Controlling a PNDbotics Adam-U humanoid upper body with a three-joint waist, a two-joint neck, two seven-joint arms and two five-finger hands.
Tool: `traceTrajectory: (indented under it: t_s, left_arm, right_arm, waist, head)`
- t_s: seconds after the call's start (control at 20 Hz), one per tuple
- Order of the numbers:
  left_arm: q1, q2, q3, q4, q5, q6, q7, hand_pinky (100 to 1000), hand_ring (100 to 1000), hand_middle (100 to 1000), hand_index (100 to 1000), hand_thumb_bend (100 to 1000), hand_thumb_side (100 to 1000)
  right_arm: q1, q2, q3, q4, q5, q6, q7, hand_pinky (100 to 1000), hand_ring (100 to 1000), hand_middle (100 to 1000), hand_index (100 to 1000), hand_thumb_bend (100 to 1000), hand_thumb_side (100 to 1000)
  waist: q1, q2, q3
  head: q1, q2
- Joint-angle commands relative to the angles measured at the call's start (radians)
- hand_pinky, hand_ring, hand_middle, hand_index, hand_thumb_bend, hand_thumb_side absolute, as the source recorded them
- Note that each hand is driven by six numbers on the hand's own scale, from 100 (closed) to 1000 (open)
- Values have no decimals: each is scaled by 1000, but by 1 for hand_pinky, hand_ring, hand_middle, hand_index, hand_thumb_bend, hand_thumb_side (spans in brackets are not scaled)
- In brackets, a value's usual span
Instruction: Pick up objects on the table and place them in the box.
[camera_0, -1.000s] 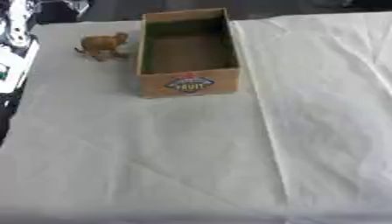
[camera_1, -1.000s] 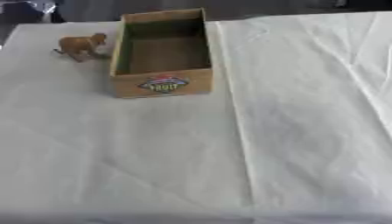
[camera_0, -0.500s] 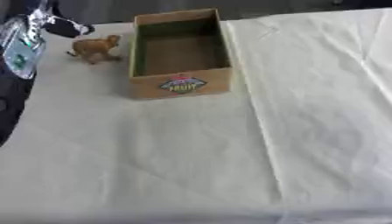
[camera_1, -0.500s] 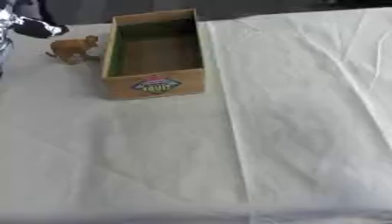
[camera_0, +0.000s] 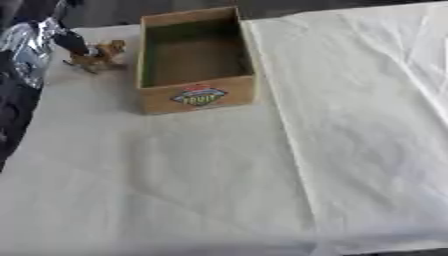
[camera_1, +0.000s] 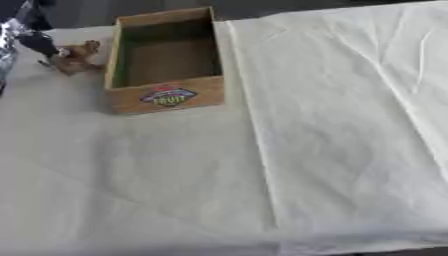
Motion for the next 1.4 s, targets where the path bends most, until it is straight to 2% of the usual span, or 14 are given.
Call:
traceTrajectory:
  t_s: [0.05,0.45,0.7,1.05,1.4]
  left_arm:
    - [-25,28,16,-4,-20,-1,-51,763,654,667,755,742,100]
    - [-10,36,22,-2,-68,31,-149,756,648,626,729,632,100]
    - [-1,31,23,-2,-108,55,-129,750,645,625,716,606,100]
    - [9,19,19,0,-183,85,-107,752,664,649,736,612,100]
    - [21,5,19,1,-211,95,-56,738,653,637,728,620,100]
  right_arm:
    - [-18,-22,-4,-5,-4,-1,5,435,584,681,836,100,291]
    - [-20,-18,-6,-3,-8,-7,15,440,587,684,840,100,298]
    - [-20,-16,-8,-2,-9,-8,17,441,588,684,841,100,300]
    - [-20,-12,-8,-1,-10,-10,19,441,588,684,842,100,303]
    - [-24,-9,-8,-2,-9,-11,21,441,588,684,842,100,304]
  waist:
    - [-4,-11,-3]
    - [-4,-3,-3]
    - [-5,0,-3]
    - [-7,3,-1]
    - [-7,14,-5]
  head:
    - [5,-10]
    - [4,-13]
    - [5,-16]
    - [5,-19]
    - [5,-28]
